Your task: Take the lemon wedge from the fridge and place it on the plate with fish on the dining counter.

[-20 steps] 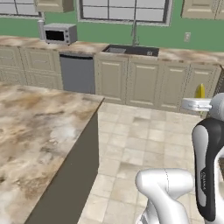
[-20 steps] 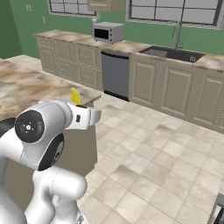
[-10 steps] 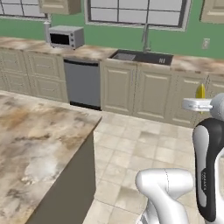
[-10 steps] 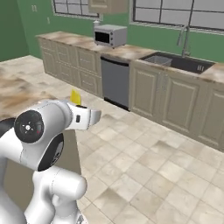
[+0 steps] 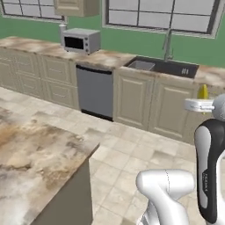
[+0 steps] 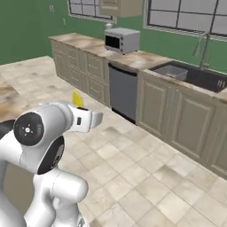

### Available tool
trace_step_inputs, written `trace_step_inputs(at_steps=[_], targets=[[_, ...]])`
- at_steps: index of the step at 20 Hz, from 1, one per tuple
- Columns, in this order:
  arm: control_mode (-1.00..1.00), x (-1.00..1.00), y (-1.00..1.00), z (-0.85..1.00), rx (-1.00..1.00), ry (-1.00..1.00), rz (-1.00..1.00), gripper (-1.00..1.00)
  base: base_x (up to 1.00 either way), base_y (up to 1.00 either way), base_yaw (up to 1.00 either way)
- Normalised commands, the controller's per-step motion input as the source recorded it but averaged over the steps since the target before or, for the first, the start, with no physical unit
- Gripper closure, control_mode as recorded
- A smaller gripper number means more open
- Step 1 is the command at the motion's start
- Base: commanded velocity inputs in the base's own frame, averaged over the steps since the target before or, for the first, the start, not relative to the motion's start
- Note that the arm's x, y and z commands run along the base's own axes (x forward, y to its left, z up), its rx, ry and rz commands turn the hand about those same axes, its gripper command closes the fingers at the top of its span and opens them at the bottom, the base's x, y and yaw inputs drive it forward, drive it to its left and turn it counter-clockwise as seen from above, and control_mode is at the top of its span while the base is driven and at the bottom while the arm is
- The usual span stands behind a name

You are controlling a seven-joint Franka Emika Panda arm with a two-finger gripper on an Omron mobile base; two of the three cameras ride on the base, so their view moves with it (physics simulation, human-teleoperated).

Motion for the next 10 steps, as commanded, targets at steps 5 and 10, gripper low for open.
trace_step_inputs(at_steps=[5, 10], targets=[[1.00, 0.00, 0.00, 0.00, 0.00, 0.00, 0.00, 1.00, 0.75, 0.00, 0.65], [1.00, 0.00, 0.00, 0.00, 0.00, 0.00, 0.00, 1.00, 0.73, -0.58, 0.41]])
